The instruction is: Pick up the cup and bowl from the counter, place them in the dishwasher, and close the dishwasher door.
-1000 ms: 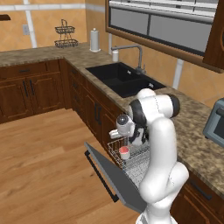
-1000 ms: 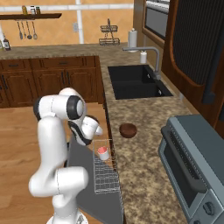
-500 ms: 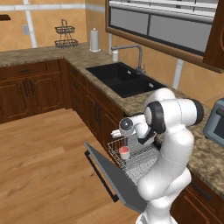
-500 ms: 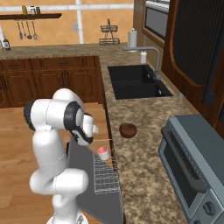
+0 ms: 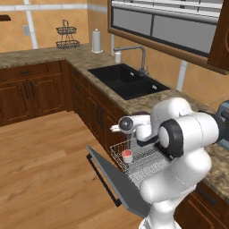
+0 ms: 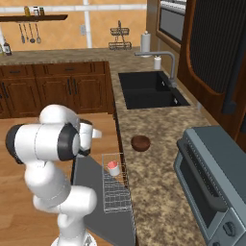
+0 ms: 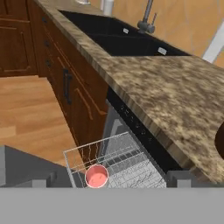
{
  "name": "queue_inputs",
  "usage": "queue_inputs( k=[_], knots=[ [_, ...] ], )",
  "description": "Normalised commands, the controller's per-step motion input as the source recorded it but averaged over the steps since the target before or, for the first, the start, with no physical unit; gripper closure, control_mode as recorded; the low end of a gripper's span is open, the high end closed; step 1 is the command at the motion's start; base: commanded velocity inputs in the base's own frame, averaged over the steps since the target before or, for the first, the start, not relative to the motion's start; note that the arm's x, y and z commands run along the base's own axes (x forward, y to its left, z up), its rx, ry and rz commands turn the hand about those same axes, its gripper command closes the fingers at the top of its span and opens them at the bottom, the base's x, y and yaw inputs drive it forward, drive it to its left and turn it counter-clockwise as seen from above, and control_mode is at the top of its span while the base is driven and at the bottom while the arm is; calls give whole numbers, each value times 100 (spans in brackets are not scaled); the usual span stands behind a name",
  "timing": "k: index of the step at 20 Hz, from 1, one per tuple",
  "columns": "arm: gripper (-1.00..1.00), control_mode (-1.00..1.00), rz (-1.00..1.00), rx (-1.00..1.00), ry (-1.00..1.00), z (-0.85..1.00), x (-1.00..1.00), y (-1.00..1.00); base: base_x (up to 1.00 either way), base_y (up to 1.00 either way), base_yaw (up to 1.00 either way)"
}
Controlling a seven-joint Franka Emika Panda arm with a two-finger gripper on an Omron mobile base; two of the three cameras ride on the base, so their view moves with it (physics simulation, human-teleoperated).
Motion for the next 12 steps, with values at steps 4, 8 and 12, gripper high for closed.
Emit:
queue_inputs(
  k=[4, 8, 12],
  knots=[
    [-100, -100, -8, 0, -5, 100, 10, 18, 0, 0, 0],
    [-100, -100, -4, 0, -3, 100, 6, 2, 0, 0, 0],
    [-100, -100, 0, 1, 25, 100, -7, -51, 0, 0, 0]
  ],
)
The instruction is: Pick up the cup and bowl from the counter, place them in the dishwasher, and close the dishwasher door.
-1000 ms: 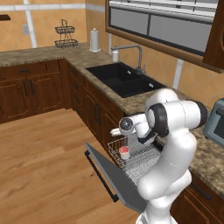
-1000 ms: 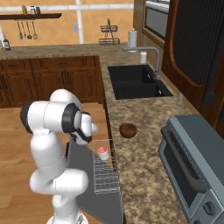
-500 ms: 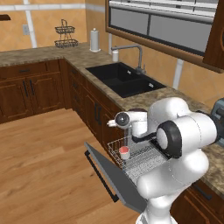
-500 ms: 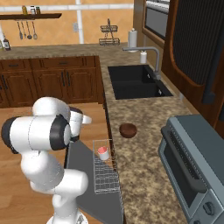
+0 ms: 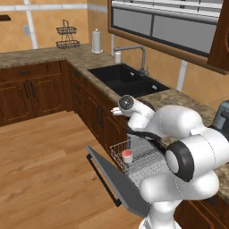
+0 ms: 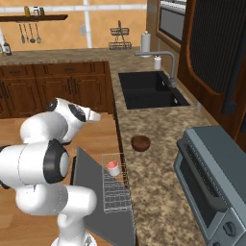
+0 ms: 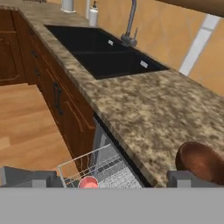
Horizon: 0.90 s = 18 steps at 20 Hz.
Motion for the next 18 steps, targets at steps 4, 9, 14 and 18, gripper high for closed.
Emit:
queue_inputs(
  k=[4, 9, 14, 18],
  knots=[
    [-100, -100, 3, 1, 18, 100, -25, -63, 0, 0, 0],
    [-100, -100, 11, 0, 34, 28, -39, -52, 0, 0, 0],
    [-100, -100, 15, 0, 33, -56, -12, -49, 0, 0, 0],
    [-100, -100, 14, 0, 27, -55, 7, -46, 0, 0, 0]
  ],
)
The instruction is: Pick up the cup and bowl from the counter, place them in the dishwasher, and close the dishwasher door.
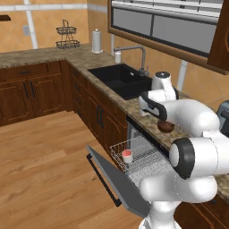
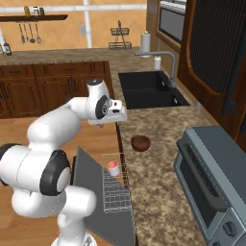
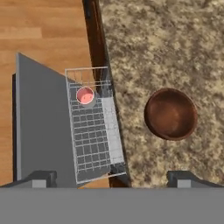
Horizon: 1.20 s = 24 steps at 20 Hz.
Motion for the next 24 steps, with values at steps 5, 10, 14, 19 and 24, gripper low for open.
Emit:
queue_inputs(
  k=[5, 10, 14, 19, 24],
  knots=[
    [-100, -100, 1, 0, 14, -41, 0, -42, 0, 0, 0],
    [-100, -100, 0, 0, 8, -31, 4, -25, 0, 0, 0],
    [-100, -100, 0, 0, 8, -30, 17, -36, 0, 0, 0],
    [-100, -100, 0, 0, 5, -48, 41, -24, 0, 0, 0],
    [-100, -100, 1, 0, 2, -37, 65, -32, 0, 0, 0]
  ],
)
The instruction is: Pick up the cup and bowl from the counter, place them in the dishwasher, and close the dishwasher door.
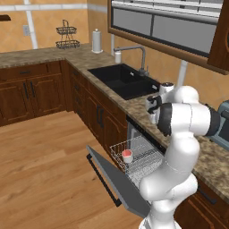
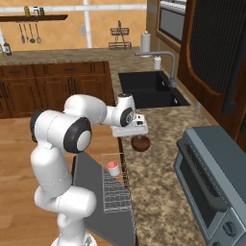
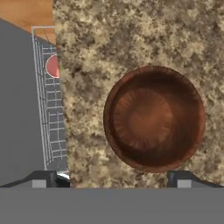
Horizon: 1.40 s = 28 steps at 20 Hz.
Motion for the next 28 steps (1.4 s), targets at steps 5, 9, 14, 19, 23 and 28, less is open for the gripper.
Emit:
queue_inputs(
  k=[5, 9, 14, 19, 23, 28],
  knots=[
    [-100, -100, 3, 1, 0, -43, 53, -12, 0, 0, 0],
    [-100, -100, 0, 0, 0, -49, 10, 2, 0, 0, 0],
    [-100, -100, 0, 0, 0, -45, 5, 0, 0, 0, 0],
    [100, -100, 1, 0, 0, -43, 6, 1, 0, 0, 0],
    [100, -100, 4, 0, -1, -11, -1, 0, 0, 0, 0],
    [100, -100, 0, 0, 0, 0, -1, 0, 0, 0, 0]
  ],
)
